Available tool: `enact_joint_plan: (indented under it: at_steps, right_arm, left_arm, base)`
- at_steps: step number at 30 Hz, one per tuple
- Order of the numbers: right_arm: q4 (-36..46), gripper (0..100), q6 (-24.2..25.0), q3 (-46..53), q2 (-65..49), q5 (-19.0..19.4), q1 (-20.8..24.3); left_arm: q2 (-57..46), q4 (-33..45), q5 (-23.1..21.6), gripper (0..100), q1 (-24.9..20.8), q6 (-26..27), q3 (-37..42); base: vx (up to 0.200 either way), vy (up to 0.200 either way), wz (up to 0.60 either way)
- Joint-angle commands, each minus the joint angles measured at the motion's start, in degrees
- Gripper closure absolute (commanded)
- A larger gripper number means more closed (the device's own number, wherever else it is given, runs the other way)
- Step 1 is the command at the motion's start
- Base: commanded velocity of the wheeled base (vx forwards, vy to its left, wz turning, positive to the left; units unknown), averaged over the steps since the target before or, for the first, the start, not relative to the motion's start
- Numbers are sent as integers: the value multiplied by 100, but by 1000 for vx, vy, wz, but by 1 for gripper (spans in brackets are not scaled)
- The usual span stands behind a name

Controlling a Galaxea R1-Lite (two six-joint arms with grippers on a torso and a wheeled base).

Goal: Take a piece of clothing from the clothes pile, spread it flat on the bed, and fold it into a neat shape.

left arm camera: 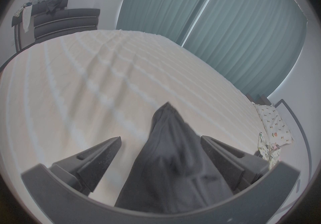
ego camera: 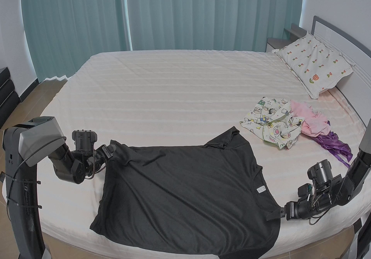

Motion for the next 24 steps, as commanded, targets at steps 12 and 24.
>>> enact_joint_plan:
  at_steps: [12,24]
  right_arm:
    - [-124,0,2,23,20,-1,-5]
    - [-538,0,2,172,143,-53,4]
  left_arm:
    - [-1100,-2149,-218,0,-493,-476,4273]
    - [-661,-2263,-174,0,-598,-432,4659]
  base:
    - [-83,0,0]
    - [0,0,0]
